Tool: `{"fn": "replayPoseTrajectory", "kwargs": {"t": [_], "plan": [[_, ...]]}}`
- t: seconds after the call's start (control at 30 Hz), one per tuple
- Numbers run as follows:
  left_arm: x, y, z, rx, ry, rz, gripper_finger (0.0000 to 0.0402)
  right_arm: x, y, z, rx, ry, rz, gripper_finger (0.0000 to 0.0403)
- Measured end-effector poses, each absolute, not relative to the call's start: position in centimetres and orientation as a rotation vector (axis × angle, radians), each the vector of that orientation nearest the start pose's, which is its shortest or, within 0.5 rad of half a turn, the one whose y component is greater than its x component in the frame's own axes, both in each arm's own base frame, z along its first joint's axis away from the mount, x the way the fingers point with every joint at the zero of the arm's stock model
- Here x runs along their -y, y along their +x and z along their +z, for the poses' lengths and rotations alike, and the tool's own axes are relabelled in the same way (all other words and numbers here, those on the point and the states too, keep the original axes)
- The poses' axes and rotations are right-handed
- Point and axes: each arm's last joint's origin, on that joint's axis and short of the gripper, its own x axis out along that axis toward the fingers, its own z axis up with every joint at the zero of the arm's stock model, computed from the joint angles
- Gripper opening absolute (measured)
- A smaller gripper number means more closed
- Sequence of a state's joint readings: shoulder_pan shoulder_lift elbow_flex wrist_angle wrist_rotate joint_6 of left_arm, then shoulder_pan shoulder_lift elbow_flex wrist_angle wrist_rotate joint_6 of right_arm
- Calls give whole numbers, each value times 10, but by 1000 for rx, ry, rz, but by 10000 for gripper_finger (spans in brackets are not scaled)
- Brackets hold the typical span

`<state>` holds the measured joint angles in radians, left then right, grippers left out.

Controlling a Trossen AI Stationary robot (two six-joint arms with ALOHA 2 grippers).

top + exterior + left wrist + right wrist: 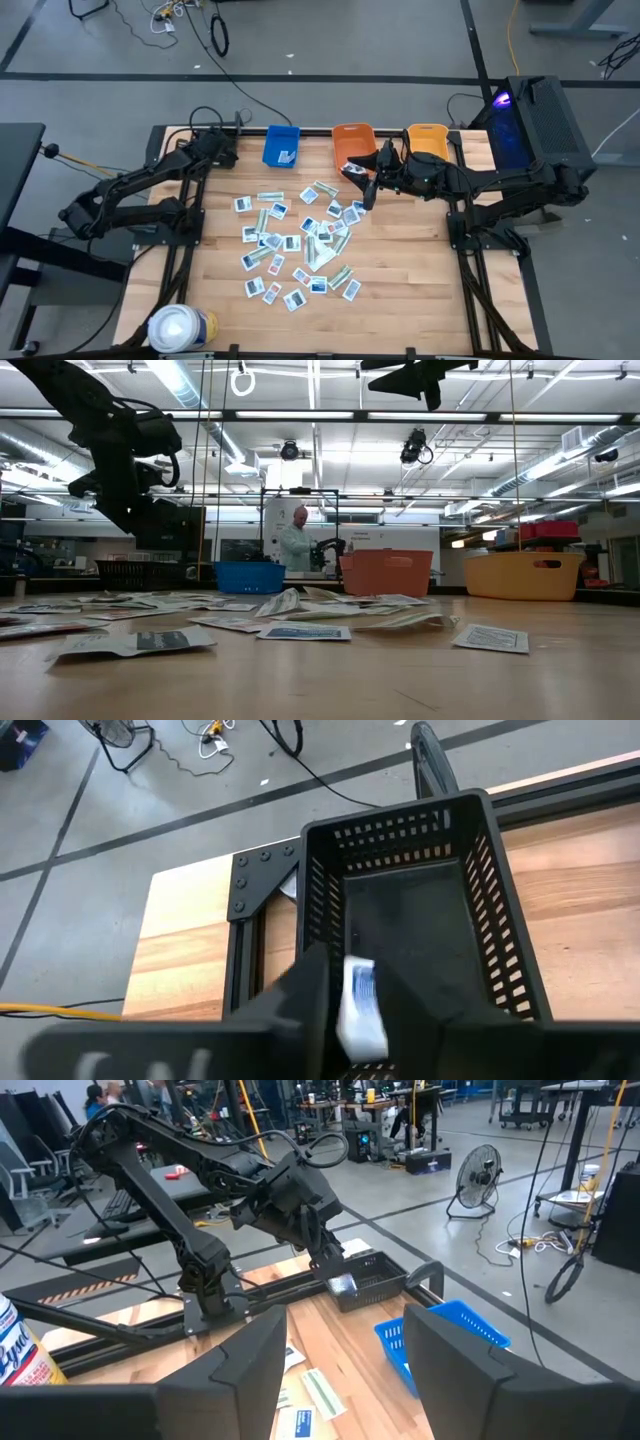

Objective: Pick & Place First Aid Supplies
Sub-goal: Put the alcohol pad into the black bin, then put the bandage into the yellow bin

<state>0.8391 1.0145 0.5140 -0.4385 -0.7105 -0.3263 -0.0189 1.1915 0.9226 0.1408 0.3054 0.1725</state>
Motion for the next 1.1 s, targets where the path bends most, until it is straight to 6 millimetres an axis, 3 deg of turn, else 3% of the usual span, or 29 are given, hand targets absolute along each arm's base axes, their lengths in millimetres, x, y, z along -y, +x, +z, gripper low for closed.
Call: {"fn": "replayPoseTrajectory", "kwargs": {"t": [0.17,0.3,0.57,0.77,1.1], "plan": [[-144,104,190,-798,-303,1581,160,14,269,329,-100,151,-334,203],[-142,104,192,-843,-319,1553,181,14,269,329,-100,151,-334,203],[-134,106,213,-862,-358,1449,182,14,269,329,-101,151,-334,203],[-121,110,240,-734,-360,1390,177,14,268,325,-141,153,-337,203],[-92,121,259,-580,-474,1082,177,14,267,318,-215,163,-345,203]]}}
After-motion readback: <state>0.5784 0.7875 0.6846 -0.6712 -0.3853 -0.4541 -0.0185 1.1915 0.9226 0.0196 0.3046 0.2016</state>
